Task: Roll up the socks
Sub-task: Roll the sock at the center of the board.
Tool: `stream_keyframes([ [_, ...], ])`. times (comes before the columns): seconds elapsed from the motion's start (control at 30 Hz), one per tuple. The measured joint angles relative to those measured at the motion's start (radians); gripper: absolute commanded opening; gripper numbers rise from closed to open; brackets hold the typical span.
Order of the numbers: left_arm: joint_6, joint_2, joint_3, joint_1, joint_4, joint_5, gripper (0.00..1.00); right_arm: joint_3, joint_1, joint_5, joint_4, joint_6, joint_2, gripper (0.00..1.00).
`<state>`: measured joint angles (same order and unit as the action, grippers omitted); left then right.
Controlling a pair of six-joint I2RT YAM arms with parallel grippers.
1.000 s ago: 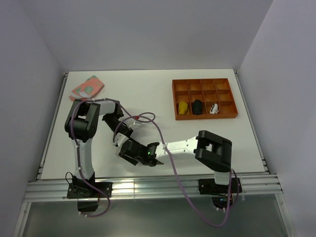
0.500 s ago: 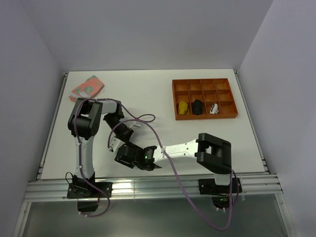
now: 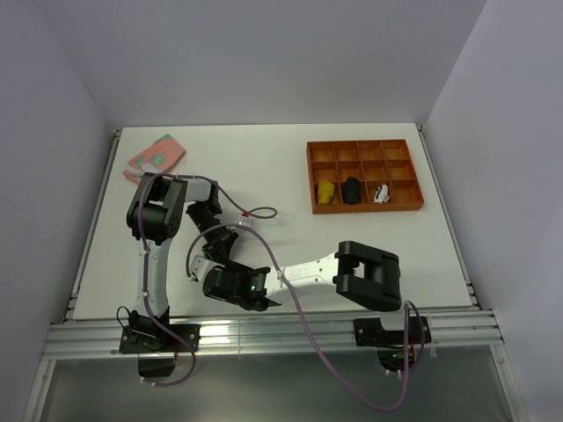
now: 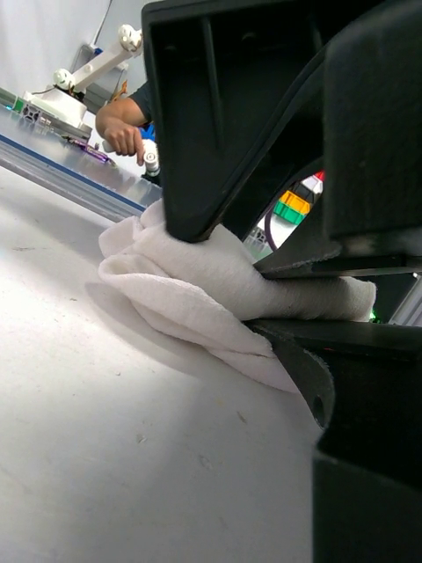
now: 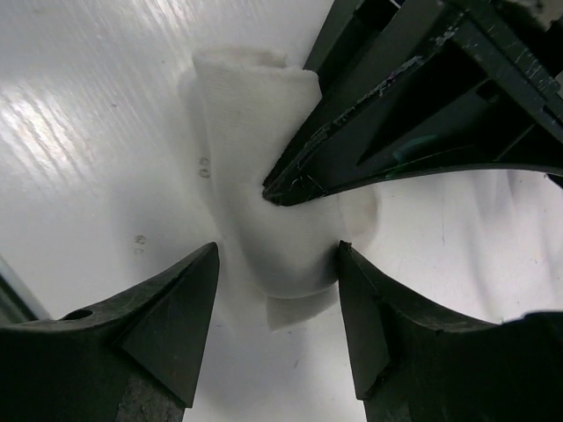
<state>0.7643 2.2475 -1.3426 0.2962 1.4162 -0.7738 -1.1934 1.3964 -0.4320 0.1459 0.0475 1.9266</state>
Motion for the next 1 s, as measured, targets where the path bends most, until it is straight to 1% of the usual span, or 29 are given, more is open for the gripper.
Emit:
stream_keyframes([
  [0.23,0.0,0.009,-0.002,0.0,0.01,0.002,0.01,-0.039,0.0,-0.04,-0.008,0.029,0.056,0.63],
  [0.33,0.0,0.009,-0.002,0.001,0.01,0.003,0.02,-0.047,0.0,-0.047,-0.026,0.032,0.069,0.57],
  [0.4,0.001,0.009,-0.002,0.002,0.011,0.004,0.03,-0.048,0.0,-0.043,-0.028,0.033,0.072,0.43],
  [0.43,0.001,0.009,-0.002,0.002,0.011,0.004,0.04,-0.048,-0.001,-0.039,-0.027,0.032,0.075,0.23],
  [0.47,0.001,0.009,-0.002,0.002,0.011,0.003,0.06,-0.049,-0.002,-0.034,-0.025,0.034,0.076,0.19],
  [0.53,0.001,0.009,-0.008,0.001,0.015,0.004,0.08,-0.049,-0.003,-0.03,-0.023,0.023,0.075,0.16],
  [0.57,0.002,0.009,-0.011,0.001,0.018,0.005,0.12,-0.049,-0.004,-0.027,-0.022,0.02,0.075,0.15],
  [0.63,0.0,0.008,-0.018,0.001,0.019,0.005,0.15,-0.049,-0.01,-0.018,-0.021,0.011,0.073,0.14],
  [0.67,0.0,0.008,-0.021,0.001,0.017,0.005,0.18,-0.049,-0.014,-0.008,-0.019,0.006,0.071,0.14],
  [0.73,-0.012,0.0,-0.024,0.0,0.006,0.004,0.21,-0.047,-0.026,0.014,-0.017,-0.007,0.065,0.1],
  [0.77,-0.024,-0.01,-0.025,-0.002,-0.006,0.003,0.25,-0.04,-0.033,0.031,-0.017,-0.019,0.057,0.09],
  [0.93,-0.08,-0.082,-0.029,-0.023,-0.109,-0.041,0.31,-0.006,-0.091,0.086,-0.031,-0.059,0.026,0.08],
  [1.0,-0.1,-0.108,-0.032,-0.043,-0.163,-0.064,0.31,0.002,-0.112,0.116,-0.038,-0.076,0.018,0.08],
])
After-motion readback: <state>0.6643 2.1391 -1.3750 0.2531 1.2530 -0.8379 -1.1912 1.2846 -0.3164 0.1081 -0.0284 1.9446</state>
